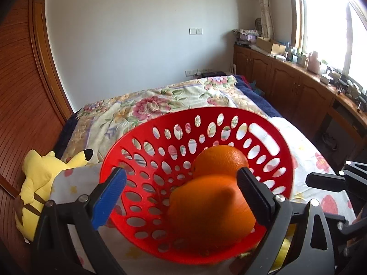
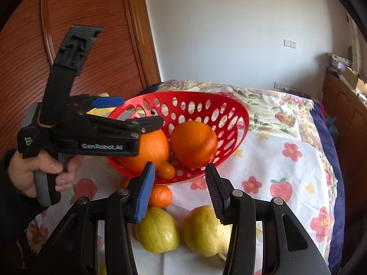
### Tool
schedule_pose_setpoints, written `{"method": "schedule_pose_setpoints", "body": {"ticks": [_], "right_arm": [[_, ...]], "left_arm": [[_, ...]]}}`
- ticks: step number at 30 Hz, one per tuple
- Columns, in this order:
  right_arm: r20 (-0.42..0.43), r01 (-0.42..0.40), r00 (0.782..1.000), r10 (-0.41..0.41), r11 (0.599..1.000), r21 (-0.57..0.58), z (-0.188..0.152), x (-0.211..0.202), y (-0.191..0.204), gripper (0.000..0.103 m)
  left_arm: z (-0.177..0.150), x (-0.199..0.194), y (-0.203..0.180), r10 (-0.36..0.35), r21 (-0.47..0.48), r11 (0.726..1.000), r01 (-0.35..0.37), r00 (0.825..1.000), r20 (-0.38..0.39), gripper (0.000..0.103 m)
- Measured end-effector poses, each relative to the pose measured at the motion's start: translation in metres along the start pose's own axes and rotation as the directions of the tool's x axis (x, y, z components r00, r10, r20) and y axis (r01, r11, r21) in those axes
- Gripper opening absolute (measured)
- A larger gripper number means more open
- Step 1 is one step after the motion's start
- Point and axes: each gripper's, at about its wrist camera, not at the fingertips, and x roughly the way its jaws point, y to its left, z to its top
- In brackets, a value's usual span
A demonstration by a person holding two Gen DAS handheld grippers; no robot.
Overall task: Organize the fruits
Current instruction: 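Withdraw both open tools from the basket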
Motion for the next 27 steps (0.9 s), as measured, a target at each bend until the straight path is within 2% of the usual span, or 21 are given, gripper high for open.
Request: {"method": "schedule_pose_setpoints", "body": {"ticks": [13, 27], "right_arm": [[0.014, 0.052, 0.998, -0.053, 0.997, 0.059, -0.025, -0.027, -0.010, 0.050], [-0.031, 0.135, 0.991, -0.134, 0.989, 0.053, -0.060, -0.046, -0.016, 0.050]], "left_arm": [[-0.034, -0.066, -0.010, -0.072, -0.030, 0.997, 0.076, 0.991, 0.111, 0.097], [-0.087, -0.085, -0.033, -0.104, -0.040, 0.993, 0.108, 0.990, 0.093, 0.097]]}}
